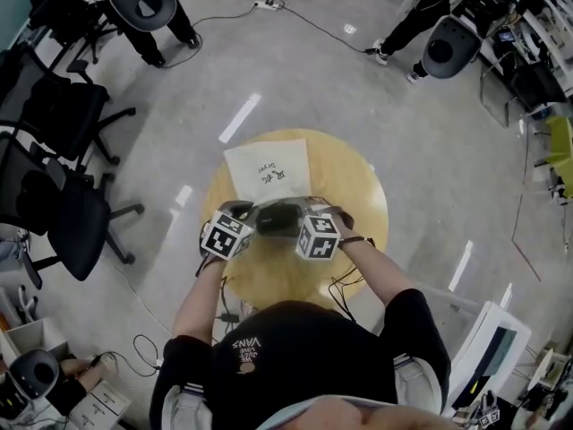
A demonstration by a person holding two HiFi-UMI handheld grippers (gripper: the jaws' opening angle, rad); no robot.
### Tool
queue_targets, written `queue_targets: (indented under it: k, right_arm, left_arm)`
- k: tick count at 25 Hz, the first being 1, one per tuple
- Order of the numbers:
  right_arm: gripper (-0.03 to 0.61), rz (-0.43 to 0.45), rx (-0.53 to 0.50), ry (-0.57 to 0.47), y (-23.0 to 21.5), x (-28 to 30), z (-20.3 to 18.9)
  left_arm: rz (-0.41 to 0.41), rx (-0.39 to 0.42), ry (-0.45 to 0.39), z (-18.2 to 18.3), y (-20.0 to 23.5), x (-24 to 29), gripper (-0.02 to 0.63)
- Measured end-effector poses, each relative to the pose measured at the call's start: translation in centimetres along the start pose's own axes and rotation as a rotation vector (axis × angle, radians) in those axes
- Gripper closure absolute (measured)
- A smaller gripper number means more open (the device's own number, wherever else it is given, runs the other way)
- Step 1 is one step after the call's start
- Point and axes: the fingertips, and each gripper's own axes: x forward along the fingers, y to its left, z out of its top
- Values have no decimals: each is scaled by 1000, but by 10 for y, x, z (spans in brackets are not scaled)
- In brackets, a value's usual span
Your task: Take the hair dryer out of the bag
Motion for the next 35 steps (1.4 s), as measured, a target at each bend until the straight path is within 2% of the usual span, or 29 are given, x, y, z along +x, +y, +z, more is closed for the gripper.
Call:
queue_targets:
  k: [11, 14, 26, 35]
  right_arm:
    - [213, 88, -76, 83, 1, 16, -14]
    - [183, 105, -72, 103, 2, 21, -17]
    - [183, 153, -68, 158, 3, 41, -29]
    - [184, 193, -81, 244, 2, 55, -26]
  left_arm:
    - [-9, -7, 8, 1, 6, 4, 578]
    - [-7, -3, 7, 0, 8, 7, 578]
    - [0, -5, -8, -1, 9, 16, 577]
    - [0, -20, 9, -6, 16, 15, 578]
